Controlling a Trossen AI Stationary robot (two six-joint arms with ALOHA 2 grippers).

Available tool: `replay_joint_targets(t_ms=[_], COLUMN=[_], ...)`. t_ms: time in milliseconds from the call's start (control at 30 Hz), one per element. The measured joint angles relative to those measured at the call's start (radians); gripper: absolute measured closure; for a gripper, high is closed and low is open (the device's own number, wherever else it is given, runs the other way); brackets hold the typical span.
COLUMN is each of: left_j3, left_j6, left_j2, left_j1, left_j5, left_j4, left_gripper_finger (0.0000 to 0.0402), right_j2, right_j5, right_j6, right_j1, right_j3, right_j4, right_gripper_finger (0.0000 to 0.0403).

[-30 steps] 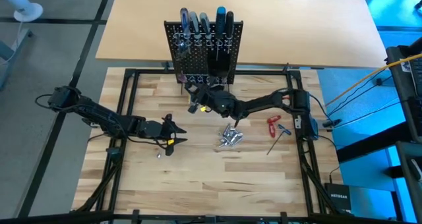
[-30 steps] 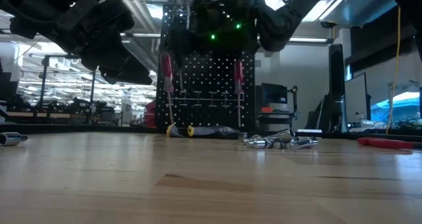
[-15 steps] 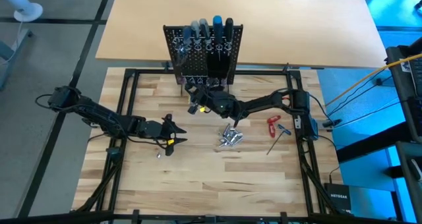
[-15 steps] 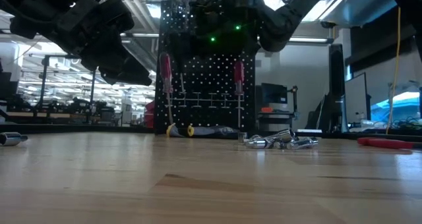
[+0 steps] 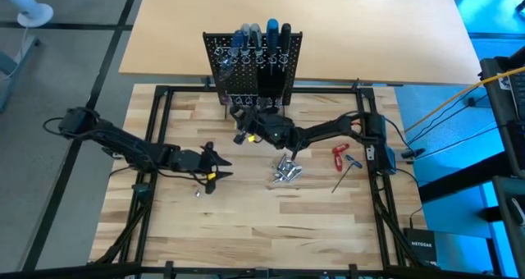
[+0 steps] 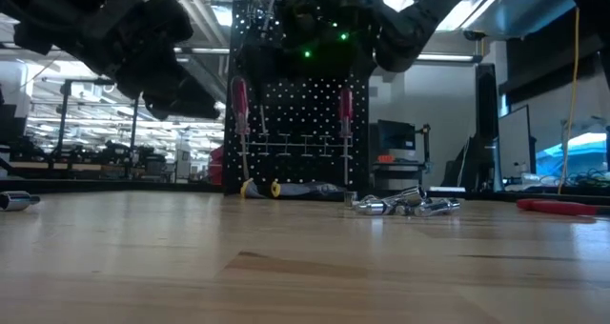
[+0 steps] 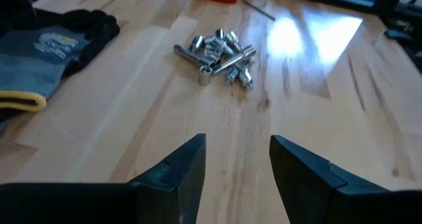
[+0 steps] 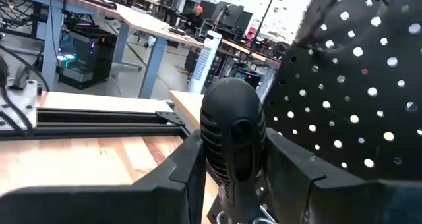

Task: Hang tools onto peg board
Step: Hang the black screwdriver on the pegboard

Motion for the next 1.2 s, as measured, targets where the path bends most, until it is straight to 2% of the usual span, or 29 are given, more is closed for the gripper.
replay_joint_targets(t_ms=[167,367,500,600,767,833,933,1000,1067,1200], left_j3=[0.0,0.011,0.054,0.108,0.219,0.282,0.376,0.412,0.424,0.428], left_j6=[0.002,0.054,0.17,0.258,0.323,0.377,0.43,0.411,0.356,0.164], left_j2=[-0.083,-0.251,-0.34,-0.355,-0.237,-0.153,-0.041,0.014,0.047,0.053], left_j1=[-0.007,-0.014,-0.035,-0.047,-0.068,-0.115,-0.171,-0.187,-0.188,-0.176], left_j5=[0.0,-0.002,-0.08,-0.15,-0.251,-0.381,-0.629,-0.724,-0.738,-0.673], left_j4=[-0.035,-0.037,-0.035,-0.034,-0.04,-0.057,-0.132,-0.177,-0.203,-0.226], left_gripper_finger=[0.0244,0.0244,0.0244,0.0244,0.0244,0.0246,0.0253,0.0257,0.026,0.0251], right_j2=[-0.03,-0.083,-0.115,-0.136,-0.146,-0.146,-0.146,-0.146,-0.146,-0.146], right_j5=[0.003,0.031,0.076,0.124,0.199,0.229,0.244,0.245,0.245,0.245], right_j6=[-0.044,-0.052,-0.053,-0.053,-0.078,-0.085,-0.096,-0.096,-0.096,-0.096], right_j1=[0.074,0.152,0.189,0.213,0.236,0.245,0.247,0.247,0.247,0.245], right_j3=[0.0,0.0,0.0,0.0,0.0,0.0,0.0,0.0,0.0,0.0], right_j4=[-0.043,-0.195,-0.292,-0.348,-0.41,-0.442,-0.489,-0.499,-0.504,-0.511], right_gripper_finger=[0.0277,0.0277,0.0277,0.0277,0.0277,0.0277,0.0277,0.0277,0.0277,0.0277])
